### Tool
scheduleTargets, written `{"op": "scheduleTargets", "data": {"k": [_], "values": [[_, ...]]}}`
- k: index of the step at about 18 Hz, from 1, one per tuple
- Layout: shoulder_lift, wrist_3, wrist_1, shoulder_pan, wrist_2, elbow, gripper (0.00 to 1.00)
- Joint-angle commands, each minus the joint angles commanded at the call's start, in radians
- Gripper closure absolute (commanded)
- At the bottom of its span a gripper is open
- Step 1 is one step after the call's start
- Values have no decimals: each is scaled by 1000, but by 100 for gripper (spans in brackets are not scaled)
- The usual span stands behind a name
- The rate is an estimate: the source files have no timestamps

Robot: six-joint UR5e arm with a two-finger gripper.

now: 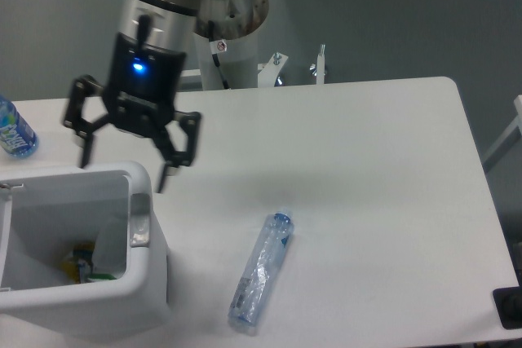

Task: Place the trash in the trash can
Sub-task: 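Open the gripper to drop the wrapper into the bin, then move the gripper over the clear water bottle and lower it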

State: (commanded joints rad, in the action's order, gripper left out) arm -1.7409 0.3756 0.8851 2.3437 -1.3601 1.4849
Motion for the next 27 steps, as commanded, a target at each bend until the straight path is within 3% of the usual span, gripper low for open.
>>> {"op": "scheduleTargets", "data": {"k": [2, 5, 16, 18, 22, 27], "values": [[-25, 9, 3, 48, -77, 3, 0], [-74, 8, -2, 100, -86, 6, 0], [-304, 11, -11, 97, -168, 20, 0], [-321, 58, -9, 92, -166, 28, 0], [-328, 307, -12, 71, -166, 92, 0], [-345, 328, -26, 63, -162, 81, 0]]}}
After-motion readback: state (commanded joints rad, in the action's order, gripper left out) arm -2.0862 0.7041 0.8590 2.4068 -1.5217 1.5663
